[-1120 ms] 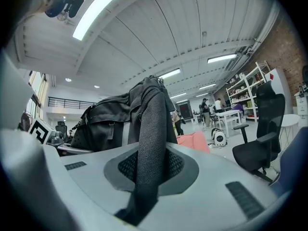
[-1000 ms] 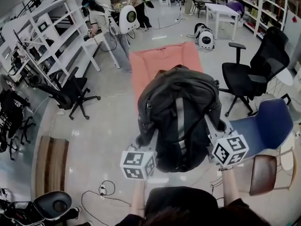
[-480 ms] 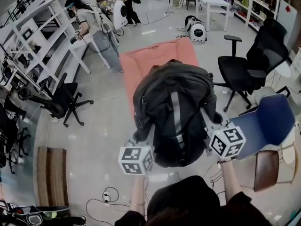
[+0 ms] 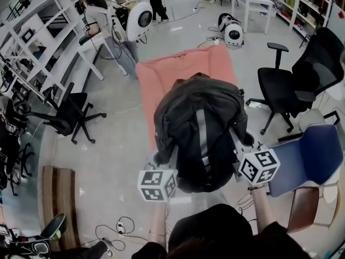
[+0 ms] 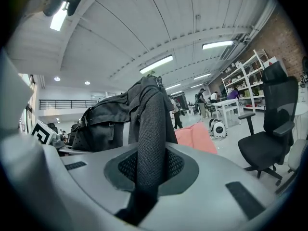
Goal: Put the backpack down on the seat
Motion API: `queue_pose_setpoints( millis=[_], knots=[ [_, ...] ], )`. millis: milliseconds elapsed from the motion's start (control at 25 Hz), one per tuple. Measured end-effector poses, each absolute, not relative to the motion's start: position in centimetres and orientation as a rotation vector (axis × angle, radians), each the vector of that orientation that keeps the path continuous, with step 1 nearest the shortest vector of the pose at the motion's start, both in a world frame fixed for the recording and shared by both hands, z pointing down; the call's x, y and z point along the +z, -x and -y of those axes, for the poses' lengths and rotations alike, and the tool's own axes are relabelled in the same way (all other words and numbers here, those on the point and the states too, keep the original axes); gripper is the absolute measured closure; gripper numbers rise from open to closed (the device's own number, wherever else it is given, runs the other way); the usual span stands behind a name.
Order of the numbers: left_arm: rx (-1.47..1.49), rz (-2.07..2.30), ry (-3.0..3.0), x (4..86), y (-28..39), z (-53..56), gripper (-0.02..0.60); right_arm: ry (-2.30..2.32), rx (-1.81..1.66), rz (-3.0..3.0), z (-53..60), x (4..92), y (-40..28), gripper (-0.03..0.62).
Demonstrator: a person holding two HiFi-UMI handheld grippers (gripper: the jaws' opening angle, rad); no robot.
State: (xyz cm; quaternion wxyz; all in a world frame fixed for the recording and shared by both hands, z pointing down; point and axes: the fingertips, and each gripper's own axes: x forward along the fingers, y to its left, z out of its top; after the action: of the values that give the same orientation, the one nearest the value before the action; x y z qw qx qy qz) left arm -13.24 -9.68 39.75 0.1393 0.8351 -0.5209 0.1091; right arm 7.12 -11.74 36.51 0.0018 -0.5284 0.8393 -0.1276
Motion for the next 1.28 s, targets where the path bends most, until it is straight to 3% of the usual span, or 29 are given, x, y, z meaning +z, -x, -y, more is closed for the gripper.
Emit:
queue_pose_setpoints(
  millis=[640,1280],
  knots=[
    [0.319,1.570,-2.250,44.4,12.2,22.5,0.488,1.537,-0.529,-2.767,26.5,40.6,-7.7,0.543],
    [0.373,1.525,-2.175,55.4,13.5,33.4,0.488,1.576,-0.648,-2.780,37.9,51.7,-6.2,0.543]
  ],
)
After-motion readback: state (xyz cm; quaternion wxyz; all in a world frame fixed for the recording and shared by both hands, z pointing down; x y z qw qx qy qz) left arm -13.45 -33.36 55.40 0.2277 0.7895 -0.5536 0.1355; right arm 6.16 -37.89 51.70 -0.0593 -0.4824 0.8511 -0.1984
